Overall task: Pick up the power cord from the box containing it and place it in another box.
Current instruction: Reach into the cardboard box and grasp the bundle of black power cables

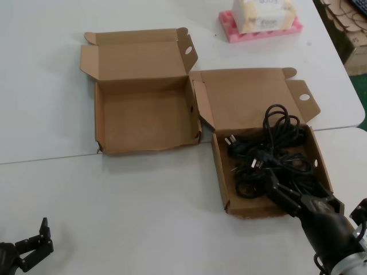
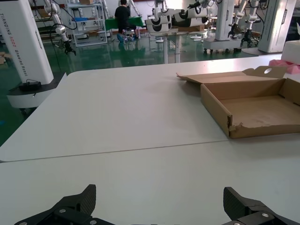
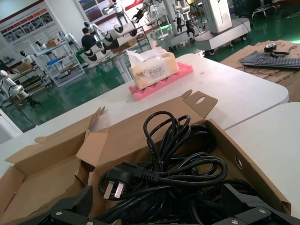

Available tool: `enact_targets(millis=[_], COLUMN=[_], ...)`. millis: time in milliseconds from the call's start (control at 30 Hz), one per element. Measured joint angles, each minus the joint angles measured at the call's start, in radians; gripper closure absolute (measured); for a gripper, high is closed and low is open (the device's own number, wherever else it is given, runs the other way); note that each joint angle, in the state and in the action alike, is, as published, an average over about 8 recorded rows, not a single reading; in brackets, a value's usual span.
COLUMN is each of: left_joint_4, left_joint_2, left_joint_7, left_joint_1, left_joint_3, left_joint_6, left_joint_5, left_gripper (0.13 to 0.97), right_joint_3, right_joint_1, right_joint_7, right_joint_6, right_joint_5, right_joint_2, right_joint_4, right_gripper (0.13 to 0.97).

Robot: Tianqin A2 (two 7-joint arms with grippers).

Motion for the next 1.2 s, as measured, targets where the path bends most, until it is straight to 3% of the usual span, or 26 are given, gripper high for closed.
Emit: enact_targets(millis=[400, 667, 867, 1200], left_joint_4=[0.000, 0.000, 0.000, 0.000], left_joint_2=[0.000, 0.000, 0.000, 0.000], left_joint_7=[0.000, 0.000, 0.000, 0.000], left_joint_1=[0.000, 0.000, 0.000, 0.000], left_joint_3=[0.000, 0.000, 0.000, 0.000], left_joint_6=[0.000, 0.000, 0.000, 0.000], left_joint_5=[0.000, 0.000, 0.000, 0.000], left_gripper=[0.132, 0.143, 0.176, 0.287], right_joint_3=[-0.006, -0.061, -0.119, -0.152], right_joint_1=[0.002, 0.029, 0.090, 0.215], right_joint_7=[0.000, 0.000, 0.000, 0.000], right_joint_6=[0.002, 0.005, -0.004, -0.073], right_joint_5=[-0.001, -0.041, -0.115, -0.340], right_joint_2=[0.005, 0.066, 0.130, 0.153], right_joint_4=[0.003, 0.071, 0.092, -0.051], right_gripper=[0.129, 0.129, 0.129, 0.129])
